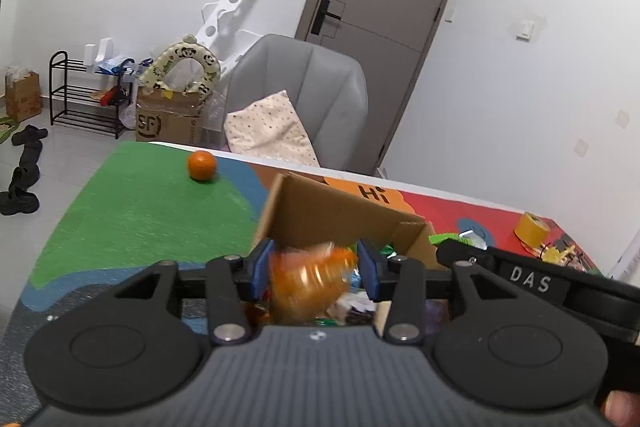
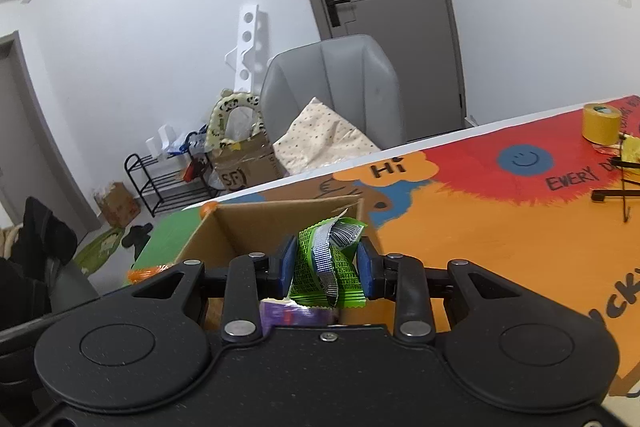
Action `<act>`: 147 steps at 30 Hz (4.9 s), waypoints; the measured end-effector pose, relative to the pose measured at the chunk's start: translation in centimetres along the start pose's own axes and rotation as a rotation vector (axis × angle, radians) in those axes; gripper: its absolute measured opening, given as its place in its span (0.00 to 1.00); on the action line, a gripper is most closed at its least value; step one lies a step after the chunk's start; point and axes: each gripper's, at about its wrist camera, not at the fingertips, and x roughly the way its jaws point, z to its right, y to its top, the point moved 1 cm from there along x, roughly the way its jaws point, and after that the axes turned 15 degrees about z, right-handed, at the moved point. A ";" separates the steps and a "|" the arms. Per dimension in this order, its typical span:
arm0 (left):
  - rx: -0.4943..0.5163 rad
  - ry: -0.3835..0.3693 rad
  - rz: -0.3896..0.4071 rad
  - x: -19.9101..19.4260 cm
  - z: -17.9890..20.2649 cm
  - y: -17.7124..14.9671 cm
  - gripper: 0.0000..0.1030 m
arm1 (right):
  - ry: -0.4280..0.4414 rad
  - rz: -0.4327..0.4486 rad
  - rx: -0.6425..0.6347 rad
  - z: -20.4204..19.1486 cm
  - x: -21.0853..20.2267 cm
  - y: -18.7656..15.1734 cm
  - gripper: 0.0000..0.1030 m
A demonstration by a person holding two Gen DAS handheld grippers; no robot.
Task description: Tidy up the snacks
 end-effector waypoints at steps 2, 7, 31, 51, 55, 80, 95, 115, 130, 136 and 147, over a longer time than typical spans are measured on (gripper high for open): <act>-0.013 0.000 0.007 -0.4 -0.7 0.3 0.42 | 0.004 -0.004 -0.010 -0.7 0.3 -0.1 0.30; -0.025 -0.004 0.013 -1.1 -1.9 0.9 0.42 | 0.021 -0.007 -0.027 -2.5 0.8 -0.1 0.30; -0.057 0.130 0.028 -2.1 -5.4 2.1 0.85 | 0.048 -0.058 0.053 -3.5 1.5 0.1 0.76; 0.024 0.051 -0.020 -4.1 -0.4 0.7 1.00 | -0.076 -0.014 0.064 2.0 -4.5 0.1 1.00; 0.050 0.054 -0.024 -4.8 0.7 0.8 1.00 | -0.092 -0.007 0.070 2.9 -5.9 0.0 1.00; 0.166 -0.010 0.013 -10.7 5.1 1.7 1.00 | -0.098 0.037 0.082 6.8 -13.9 0.9 1.00; 0.217 -0.051 0.042 -16.0 5.1 2.4 1.00 | -0.096 0.056 -0.017 6.0 -19.0 1.6 1.00; 0.238 -0.013 0.004 -17.3 1.4 1.7 1.00 | -0.111 0.039 -0.093 5.7 -21.4 0.1 1.00; 0.261 -0.027 -0.006 -17.5 1.8 1.4 1.00 | -0.116 0.038 -0.084 6.2 -21.8 0.0 1.00; 0.261 -0.029 -0.009 -17.5 1.8 1.3 1.00 | -0.115 0.033 -0.087 6.1 -21.6 0.1 1.00; 0.261 -0.033 -0.016 -17.4 2.0 1.2 1.00 | -0.091 0.023 -0.075 5.9 -21.6 0.0 1.00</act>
